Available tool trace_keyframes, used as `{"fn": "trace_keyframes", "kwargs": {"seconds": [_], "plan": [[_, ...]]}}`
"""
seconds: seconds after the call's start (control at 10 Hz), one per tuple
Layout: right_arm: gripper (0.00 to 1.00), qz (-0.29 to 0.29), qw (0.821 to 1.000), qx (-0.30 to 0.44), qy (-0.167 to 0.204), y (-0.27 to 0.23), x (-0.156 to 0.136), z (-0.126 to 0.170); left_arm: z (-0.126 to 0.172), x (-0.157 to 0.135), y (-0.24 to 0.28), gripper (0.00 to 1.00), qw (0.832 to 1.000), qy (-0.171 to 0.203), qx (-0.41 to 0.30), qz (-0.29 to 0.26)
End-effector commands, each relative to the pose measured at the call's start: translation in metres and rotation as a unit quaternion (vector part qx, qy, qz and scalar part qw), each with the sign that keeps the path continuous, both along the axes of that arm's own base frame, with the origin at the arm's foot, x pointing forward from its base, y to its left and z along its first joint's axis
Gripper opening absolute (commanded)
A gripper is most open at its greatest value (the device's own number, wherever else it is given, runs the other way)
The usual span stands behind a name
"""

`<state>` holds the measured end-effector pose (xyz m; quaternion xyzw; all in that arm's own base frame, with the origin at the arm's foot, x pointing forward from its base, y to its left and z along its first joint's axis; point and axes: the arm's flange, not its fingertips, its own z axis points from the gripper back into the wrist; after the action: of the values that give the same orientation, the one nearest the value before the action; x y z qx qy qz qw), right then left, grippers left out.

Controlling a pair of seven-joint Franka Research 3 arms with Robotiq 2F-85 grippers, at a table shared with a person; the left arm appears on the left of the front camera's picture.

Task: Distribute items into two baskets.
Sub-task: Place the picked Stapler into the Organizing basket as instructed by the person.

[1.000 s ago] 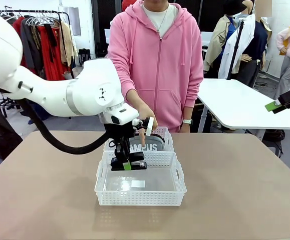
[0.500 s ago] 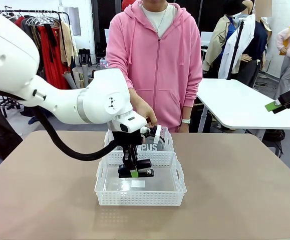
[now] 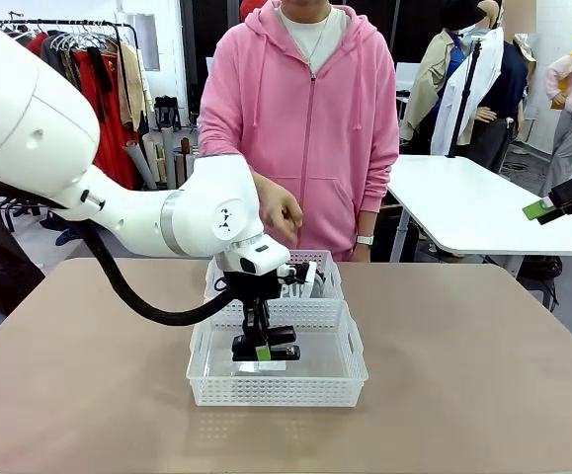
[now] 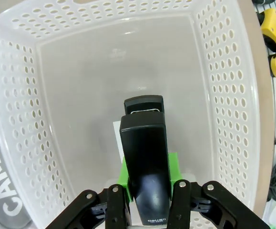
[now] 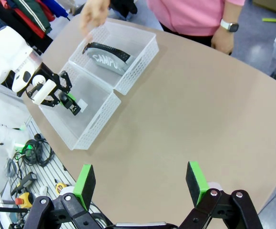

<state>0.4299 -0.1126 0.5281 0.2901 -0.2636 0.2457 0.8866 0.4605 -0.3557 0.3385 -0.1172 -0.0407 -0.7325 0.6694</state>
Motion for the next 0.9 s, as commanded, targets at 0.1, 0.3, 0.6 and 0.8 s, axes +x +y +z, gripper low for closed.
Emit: {"fn": "trace_keyframes", "kwargs": {"seconds": [0.1,0.3,0.6,0.8], "plan": [[1.0,0.0,1.0,0.001,-0.001,0.0002,-0.0006,0.0006,-0.0073,0.0038,-0.0096,0.1,1.0,0.014,0.005,-0.005],[1.0,0.0,1.0,0.001,-0.001,0.0002,-0.0006,0.0006,-0.0122,0.0044,-0.011,0.1,1.0,0.024,0.002,-0.003],[1.0,0.0,1.0,0.001,-0.001,0.0002,-0.0006,0.0006,-0.0124,0.0052,-0.0105,0.14,1.0,0.02,0.001,-0.001],[1.0,0.0,1.0,0.001,-0.001,0.0002,-0.0006,0.0006,-0.0118,0.0053,-0.01,0.45,1.0,0.025,0.0,0.002]]}}
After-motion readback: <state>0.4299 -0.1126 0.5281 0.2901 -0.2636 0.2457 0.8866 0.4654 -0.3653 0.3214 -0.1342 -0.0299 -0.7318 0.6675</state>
